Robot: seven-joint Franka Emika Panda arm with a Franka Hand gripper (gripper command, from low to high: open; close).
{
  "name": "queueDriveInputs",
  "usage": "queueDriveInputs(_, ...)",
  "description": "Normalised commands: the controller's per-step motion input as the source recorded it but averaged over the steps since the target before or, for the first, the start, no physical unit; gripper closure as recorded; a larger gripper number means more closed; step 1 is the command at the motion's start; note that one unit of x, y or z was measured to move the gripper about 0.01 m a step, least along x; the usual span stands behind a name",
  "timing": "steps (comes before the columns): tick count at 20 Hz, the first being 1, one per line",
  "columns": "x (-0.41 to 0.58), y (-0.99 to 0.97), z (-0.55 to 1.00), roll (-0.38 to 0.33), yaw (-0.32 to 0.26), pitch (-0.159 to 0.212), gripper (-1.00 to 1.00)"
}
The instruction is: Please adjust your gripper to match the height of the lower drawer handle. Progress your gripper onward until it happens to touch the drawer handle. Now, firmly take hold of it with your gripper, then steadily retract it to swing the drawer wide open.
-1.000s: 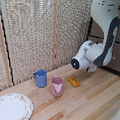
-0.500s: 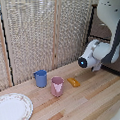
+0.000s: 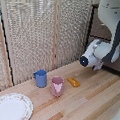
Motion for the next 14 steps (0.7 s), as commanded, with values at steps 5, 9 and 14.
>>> queueDriveInputs(5, 0.186, -0.19, 0.00, 0.036, -0.126, 0.000, 1.00)
queueDriveInputs(9, 0.000, -0.08, -0.03, 0.050, -0.024, 0.005, 1.00)
queueDriveInputs(14, 0.040, 0.38, -0.06, 0.046, -0.003, 0.001, 1.00)
